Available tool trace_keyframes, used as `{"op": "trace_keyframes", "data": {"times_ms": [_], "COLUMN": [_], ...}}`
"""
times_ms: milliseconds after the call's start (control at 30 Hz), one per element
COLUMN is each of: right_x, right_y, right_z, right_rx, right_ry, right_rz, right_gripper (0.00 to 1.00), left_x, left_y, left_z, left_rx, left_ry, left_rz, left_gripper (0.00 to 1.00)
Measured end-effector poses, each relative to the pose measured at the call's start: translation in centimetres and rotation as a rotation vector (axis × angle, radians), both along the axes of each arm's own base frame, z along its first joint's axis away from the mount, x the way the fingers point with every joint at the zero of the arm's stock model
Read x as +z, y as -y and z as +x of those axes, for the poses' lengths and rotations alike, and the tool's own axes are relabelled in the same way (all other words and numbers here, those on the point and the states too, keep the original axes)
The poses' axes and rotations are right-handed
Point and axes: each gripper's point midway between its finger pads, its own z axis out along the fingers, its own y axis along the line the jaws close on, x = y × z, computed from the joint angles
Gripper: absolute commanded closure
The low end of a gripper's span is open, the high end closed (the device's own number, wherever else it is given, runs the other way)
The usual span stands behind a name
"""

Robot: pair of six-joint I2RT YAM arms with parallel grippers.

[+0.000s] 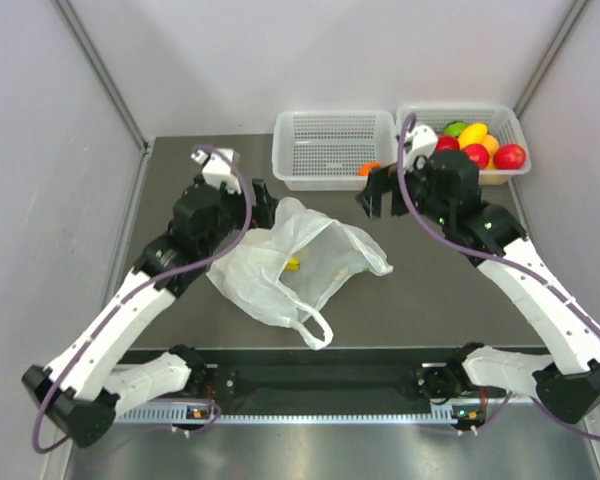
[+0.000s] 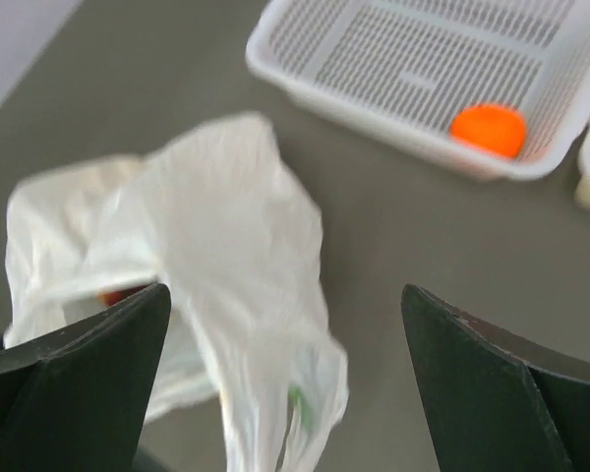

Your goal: Untie the knot of the plastic bag and take out the fruit

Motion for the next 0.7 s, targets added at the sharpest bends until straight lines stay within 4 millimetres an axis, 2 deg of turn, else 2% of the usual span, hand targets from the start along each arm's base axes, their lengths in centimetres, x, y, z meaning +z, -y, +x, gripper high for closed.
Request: {"op": "trace_keyframes", "data": {"times_ms": [33, 100, 200, 333, 500, 567, 700], "right_x": [-1.2, -3.3, -5.0, -5.1, -4.2, -5.0, -8.2], "right_y": [-0.3, -0.6, -0.4, 0.3, -0.4, -0.9, -2.0], "right_z": [-1.0, -3.0, -5.5, -8.6, -11.8, -12.8, -14.9], "right_rx": [0.020, 0.053, 0.085, 0.122, 0.212, 0.243, 0.311], "right_ry": [-0.027, -0.074, -0.109, -0.104, -0.070, -0.083, -0.144], "right_rz": [-0.020, -0.057, -0.093, -0.100, -0.051, -0.036, -0.039], "right_gripper": [0.00, 0.00, 0.00, 0.00, 0.00, 0.00, 0.00], "left_x": [-0.4, -2.4, -6.1, -7.5, -9.1, -10.6, -14.4], "left_y": [0.2, 0.3, -0.5, -1.2, -2.6, -3.4, -4.0], "left_z": [0.8, 1.9, 1.7, 1.0, 1.3, 1.7, 2.8], "left_rx": [-0.010, -0.026, -0.019, 0.005, 0.043, 0.057, 0.062], "left_ry": [-0.031, -0.114, -0.263, -0.349, -0.402, -0.450, -0.555], "left_rz": [0.008, 0.029, 0.054, 0.031, -0.004, -0.013, -0.013], "left_gripper": [0.01, 0.01, 0.01, 0.01, 0.01, 0.01, 0.01]}}
